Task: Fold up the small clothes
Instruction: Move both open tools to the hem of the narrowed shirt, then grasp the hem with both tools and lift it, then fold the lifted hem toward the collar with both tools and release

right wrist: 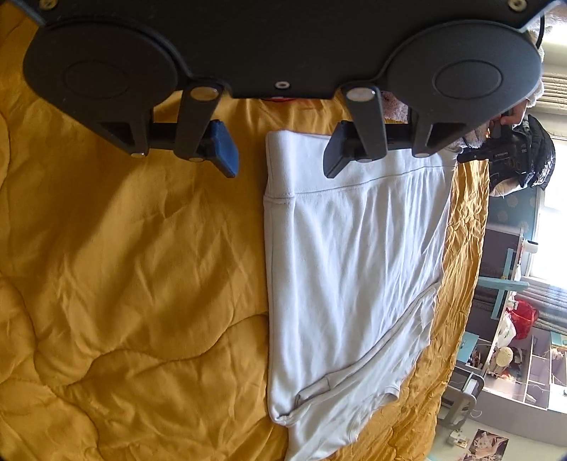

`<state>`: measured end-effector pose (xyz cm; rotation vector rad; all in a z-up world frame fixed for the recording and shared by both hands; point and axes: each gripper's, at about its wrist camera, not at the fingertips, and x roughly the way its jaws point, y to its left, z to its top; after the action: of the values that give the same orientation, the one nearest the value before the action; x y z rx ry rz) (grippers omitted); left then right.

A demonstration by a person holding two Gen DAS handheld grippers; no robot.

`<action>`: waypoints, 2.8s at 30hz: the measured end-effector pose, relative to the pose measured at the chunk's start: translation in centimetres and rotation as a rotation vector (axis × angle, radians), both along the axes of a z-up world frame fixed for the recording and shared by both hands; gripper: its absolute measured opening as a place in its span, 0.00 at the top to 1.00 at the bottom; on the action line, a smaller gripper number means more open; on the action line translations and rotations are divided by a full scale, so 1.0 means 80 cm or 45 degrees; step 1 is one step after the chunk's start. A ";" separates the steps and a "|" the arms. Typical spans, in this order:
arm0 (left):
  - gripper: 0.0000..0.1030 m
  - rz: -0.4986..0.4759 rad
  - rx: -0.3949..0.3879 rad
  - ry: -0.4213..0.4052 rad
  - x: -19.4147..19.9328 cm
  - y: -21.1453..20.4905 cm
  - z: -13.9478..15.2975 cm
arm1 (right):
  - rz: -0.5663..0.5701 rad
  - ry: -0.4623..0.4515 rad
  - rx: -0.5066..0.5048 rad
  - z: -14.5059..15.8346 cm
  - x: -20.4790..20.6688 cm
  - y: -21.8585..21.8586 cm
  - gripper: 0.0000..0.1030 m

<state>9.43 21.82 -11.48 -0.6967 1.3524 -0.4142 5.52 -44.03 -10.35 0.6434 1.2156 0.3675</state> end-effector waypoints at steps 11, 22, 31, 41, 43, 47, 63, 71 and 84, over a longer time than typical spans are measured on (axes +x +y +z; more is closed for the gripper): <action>0.60 -0.044 -0.034 0.098 0.016 -0.004 -0.011 | 0.104 0.148 0.012 -0.024 0.035 0.024 0.61; 0.99 -0.063 -0.091 0.016 0.014 -0.009 -0.011 | 0.157 0.170 -0.009 -0.025 0.036 0.034 0.92; 0.99 -0.019 -0.251 -0.106 0.004 -0.007 0.003 | -0.031 -0.023 0.314 0.000 0.016 0.021 0.92; 0.99 0.171 -0.454 -0.226 0.029 -0.011 0.027 | -0.225 -0.228 0.592 0.019 0.028 0.011 0.92; 0.99 0.189 -0.501 -0.256 0.046 -0.008 0.035 | -0.243 -0.290 0.633 0.023 0.044 0.009 0.92; 0.99 0.165 -0.476 -0.337 0.101 -0.010 0.063 | -0.303 -0.382 0.649 0.030 0.088 0.011 0.91; 0.98 0.340 -0.200 -0.495 0.453 -0.017 0.041 | -0.633 -0.503 0.412 0.037 0.410 0.025 0.90; 0.73 0.592 -0.117 -0.526 0.411 0.001 0.006 | -0.810 -0.439 0.319 -0.001 0.387 0.044 0.49; 0.69 0.744 -0.119 -0.353 0.194 -0.053 -0.020 | -0.870 -0.218 0.348 -0.015 0.184 0.086 0.43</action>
<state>24.95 17.55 -13.04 -1.0298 0.8219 -0.0959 20.22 -37.16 -11.54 1.1889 0.7251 0.0071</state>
